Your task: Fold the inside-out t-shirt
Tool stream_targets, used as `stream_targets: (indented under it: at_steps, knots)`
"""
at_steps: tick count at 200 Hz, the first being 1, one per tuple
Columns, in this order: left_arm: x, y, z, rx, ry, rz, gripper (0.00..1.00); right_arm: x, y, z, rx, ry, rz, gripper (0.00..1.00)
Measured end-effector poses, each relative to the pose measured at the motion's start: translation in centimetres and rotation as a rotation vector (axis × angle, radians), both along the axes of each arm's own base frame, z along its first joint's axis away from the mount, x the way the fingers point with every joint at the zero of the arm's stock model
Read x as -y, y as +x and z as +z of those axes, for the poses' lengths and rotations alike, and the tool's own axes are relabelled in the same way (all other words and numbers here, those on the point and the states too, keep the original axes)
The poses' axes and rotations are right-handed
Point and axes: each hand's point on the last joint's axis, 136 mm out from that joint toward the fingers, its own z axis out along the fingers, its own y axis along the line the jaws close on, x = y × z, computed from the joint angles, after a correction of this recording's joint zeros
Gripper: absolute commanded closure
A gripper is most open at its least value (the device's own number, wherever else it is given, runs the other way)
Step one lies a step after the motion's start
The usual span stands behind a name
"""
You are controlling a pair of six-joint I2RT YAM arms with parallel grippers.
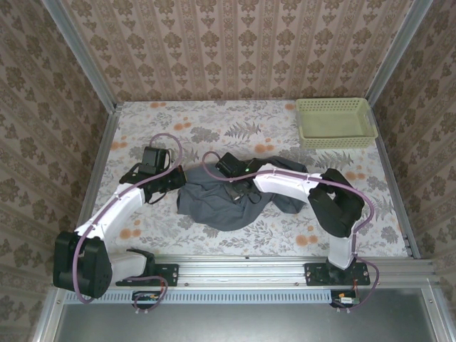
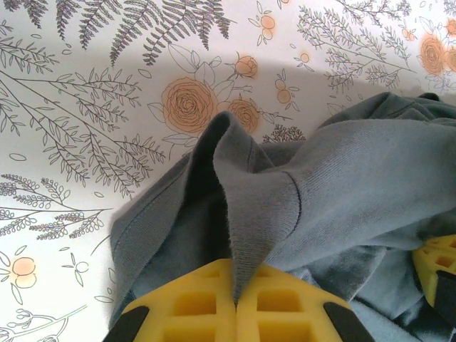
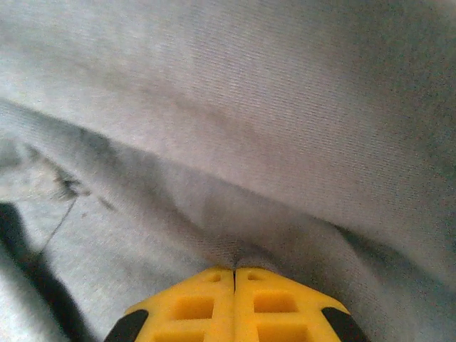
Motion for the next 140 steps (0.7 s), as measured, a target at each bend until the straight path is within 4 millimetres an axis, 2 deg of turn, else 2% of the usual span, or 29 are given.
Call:
stream_targets:
  at_steps: [25,42,65,78,87,98,110,123,140]
  knots:
    - [0.0,0.3,-0.1,-0.006,0.006,0.003,1.00,-0.6,-1.3,3.1,0.057,-0.006,0.045,1.00]
    - [-0.2,0.5,-0.2,-0.016,0.018,0.012,1.00,-1.3,-3.0,7.7,0.135,0.044,0.099,1.00]
    - [-0.5,1.2,-0.7,-0.035,0.024,0.027,1.00,-1.5,-5.1,15.4,0.256,0.188,0.150,1.00]
    - [-0.5,1.3,-0.9,-0.047,0.023,0.027,1.00,-0.8,-5.6,18.5,0.310,0.258,0.150,1.00]
    - [-0.3,1.4,-1.1,-0.054,0.020,0.025,1.00,-0.3,-5.7,19.7,0.335,0.292,0.143,1.00]
    - [0.0,1.4,-1.0,-0.057,0.012,0.015,1.00,0.2,-5.8,20.2,0.348,0.314,0.137,1.00]
    - [0.4,1.3,-0.9,-0.055,0.008,0.003,1.00,0.5,-5.3,19.5,0.336,0.307,0.117,1.00]
    - [0.8,1.3,-0.6,-0.050,0.009,-0.008,1.00,0.6,-4.4,17.7,0.306,0.277,0.084,1.00]
    - [1.3,1.2,-0.4,-0.045,0.016,-0.022,1.00,0.1,-3.2,14.3,0.245,0.218,0.058,1.00]
